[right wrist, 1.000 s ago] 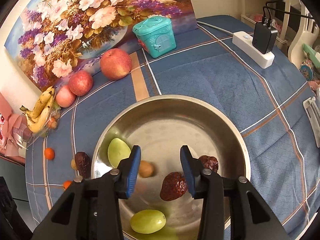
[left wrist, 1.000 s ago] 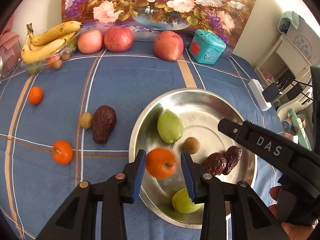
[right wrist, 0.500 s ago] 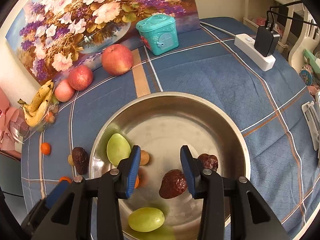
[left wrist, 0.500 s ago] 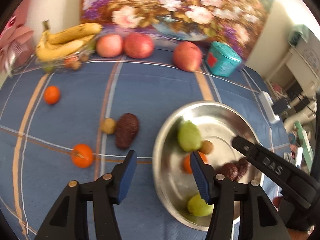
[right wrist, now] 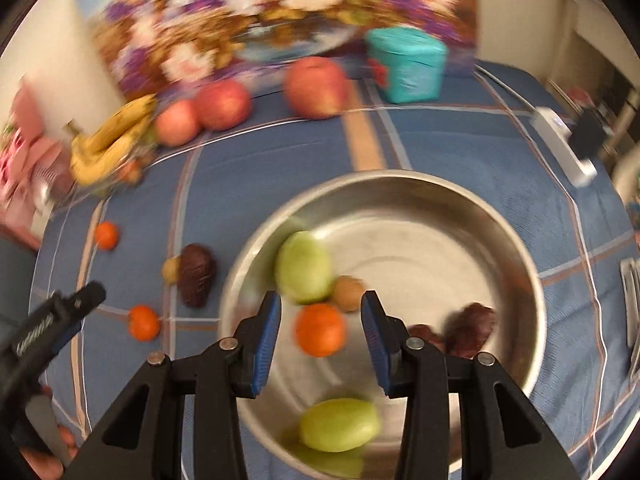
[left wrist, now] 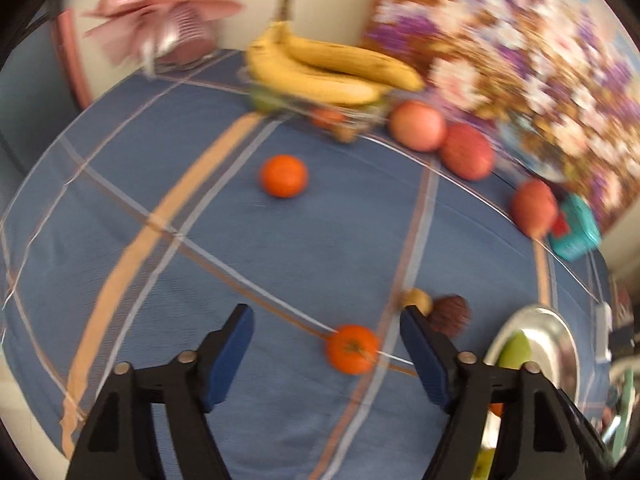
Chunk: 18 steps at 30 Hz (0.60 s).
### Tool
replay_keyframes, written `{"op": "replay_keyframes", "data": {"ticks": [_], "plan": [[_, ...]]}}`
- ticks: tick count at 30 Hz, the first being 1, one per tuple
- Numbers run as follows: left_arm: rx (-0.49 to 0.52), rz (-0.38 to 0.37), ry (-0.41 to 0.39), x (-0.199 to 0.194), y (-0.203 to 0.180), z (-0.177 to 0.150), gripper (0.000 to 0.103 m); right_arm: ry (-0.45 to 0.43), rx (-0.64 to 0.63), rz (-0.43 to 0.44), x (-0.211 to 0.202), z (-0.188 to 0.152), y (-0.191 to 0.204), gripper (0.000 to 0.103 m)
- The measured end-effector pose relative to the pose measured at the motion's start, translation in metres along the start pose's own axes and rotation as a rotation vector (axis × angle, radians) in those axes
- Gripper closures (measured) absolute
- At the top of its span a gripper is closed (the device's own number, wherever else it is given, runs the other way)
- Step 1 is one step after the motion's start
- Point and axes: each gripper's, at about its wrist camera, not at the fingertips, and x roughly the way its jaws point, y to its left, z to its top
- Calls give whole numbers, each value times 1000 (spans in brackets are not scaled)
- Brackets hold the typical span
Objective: Organize fruits
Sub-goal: 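Move both open tools from the plate toward the loose fruit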
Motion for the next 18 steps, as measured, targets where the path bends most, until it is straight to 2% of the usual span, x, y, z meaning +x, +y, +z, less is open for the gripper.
{"op": "replay_keyframes", "data": {"ticks": [5,7,11,14,17,18], "plan": [[-73,32,-17,0,25,5,14,11,-62,100,0,-6,28,61],[-90,35,-22,-1,31,6,7,14,-76,112,0,-8,36,61],[-90,24,-15,1,31,6,5,17,-108,106,3,-12,46,60],[-74,22,-6,4,26,6,0,24,-107,98,6,-13,47,38],[-54,19,19,8,23,4,0,21,-100,92,6,-12,44,34],[-49,19,29,11,21,4,0,17,-102,84,6,-12,43,28]]}}
